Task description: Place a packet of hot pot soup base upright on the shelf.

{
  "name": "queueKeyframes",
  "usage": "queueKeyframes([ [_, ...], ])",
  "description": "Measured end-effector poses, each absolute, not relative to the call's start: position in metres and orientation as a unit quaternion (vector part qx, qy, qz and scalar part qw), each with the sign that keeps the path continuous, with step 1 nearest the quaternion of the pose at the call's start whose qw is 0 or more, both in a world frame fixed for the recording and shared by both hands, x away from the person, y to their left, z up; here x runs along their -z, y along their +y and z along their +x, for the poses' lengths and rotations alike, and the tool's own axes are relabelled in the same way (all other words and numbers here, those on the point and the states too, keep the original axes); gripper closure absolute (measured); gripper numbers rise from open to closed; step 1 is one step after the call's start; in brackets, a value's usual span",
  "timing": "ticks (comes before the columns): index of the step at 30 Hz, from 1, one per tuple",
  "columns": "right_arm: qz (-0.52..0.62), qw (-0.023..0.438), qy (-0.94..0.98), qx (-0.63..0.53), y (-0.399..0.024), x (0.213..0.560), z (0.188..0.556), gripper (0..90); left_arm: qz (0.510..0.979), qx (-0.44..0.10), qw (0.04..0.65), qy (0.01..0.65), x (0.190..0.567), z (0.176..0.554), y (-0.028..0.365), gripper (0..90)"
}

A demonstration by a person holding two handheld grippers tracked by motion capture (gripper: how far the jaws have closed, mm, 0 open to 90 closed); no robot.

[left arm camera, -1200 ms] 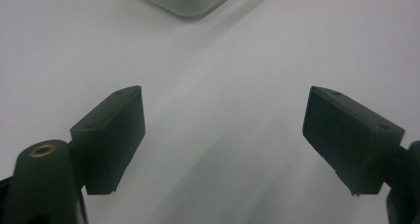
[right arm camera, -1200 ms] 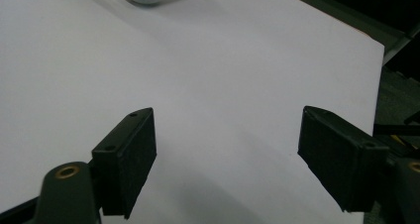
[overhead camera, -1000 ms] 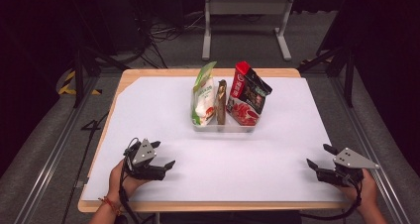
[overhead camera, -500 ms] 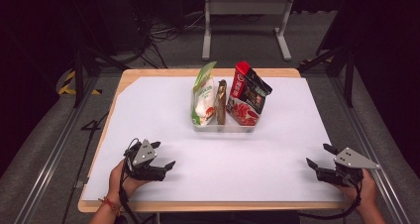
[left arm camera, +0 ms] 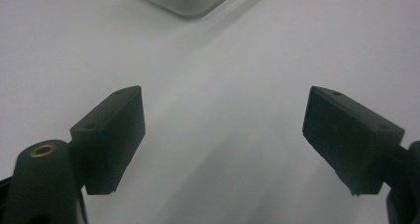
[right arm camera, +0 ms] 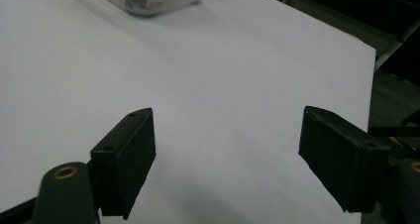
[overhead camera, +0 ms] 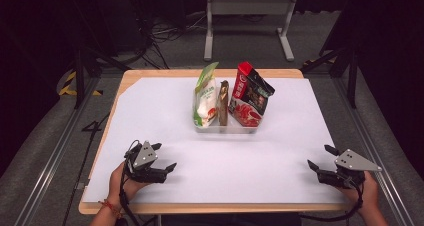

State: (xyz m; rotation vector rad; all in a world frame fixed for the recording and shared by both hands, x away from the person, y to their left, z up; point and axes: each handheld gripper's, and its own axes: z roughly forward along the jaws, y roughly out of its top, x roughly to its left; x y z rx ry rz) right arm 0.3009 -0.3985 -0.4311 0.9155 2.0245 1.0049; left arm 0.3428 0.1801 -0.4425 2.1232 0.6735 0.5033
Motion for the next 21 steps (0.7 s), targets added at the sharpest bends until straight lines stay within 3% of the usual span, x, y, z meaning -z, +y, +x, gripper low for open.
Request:
queueKeyframes([
  [21,0.350,0.340,0.781,-0.390,-0.3935,0.4310,0.3039,22.5,0.844,-0.201,0.414,0.274,0.4431,0.3410,0.1823,17.2],
])
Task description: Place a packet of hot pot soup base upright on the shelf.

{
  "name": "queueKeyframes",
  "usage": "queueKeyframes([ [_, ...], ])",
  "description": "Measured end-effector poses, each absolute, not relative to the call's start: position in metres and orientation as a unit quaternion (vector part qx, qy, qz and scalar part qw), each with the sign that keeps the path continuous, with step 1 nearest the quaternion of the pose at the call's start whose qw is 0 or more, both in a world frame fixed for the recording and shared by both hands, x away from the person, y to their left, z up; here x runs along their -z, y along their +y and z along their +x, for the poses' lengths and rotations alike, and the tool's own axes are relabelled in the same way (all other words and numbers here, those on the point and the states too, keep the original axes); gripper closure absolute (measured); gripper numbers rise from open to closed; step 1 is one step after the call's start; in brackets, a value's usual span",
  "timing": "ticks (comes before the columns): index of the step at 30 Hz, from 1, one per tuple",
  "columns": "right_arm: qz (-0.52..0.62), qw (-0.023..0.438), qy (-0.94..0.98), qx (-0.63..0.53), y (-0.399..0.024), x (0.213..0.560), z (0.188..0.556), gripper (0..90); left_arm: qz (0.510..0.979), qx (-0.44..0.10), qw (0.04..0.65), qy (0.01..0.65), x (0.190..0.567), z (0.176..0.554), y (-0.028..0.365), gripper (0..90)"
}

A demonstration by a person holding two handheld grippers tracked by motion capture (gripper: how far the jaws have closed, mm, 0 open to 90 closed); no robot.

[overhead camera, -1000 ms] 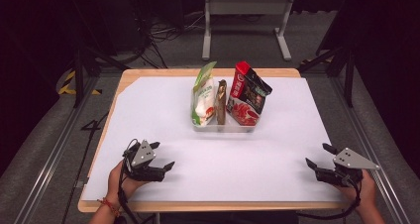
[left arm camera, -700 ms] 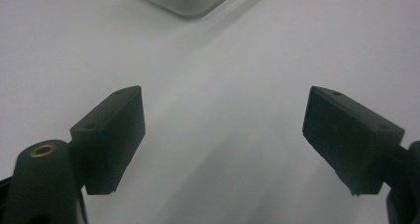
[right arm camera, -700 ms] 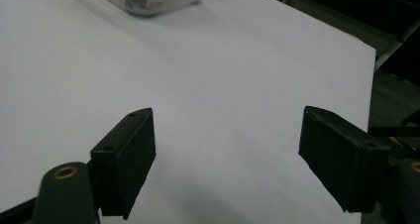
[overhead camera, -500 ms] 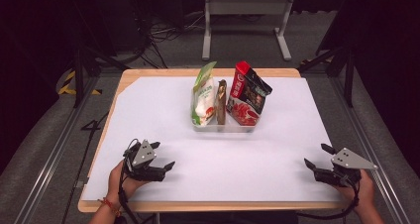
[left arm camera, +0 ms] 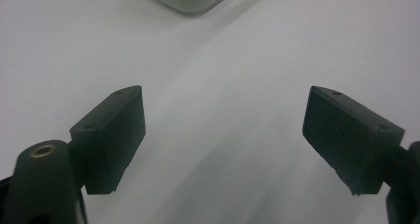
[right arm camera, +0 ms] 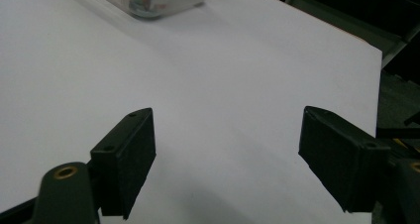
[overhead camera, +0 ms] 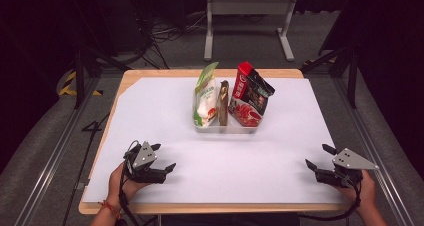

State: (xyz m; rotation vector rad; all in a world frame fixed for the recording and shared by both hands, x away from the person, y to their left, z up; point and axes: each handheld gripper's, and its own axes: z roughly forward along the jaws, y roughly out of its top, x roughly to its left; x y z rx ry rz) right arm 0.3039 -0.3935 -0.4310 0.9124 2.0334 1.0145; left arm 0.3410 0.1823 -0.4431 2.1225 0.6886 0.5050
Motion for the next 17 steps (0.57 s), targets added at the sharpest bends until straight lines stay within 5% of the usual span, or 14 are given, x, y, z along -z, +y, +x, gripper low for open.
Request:
queueKeyframes([
  [17,0.348,0.334,0.786,-0.386,-0.3903,0.4336,0.3057,22.5,0.845,-0.199,0.414,0.274,0.4433,0.3418,0.1813,17.2],
])
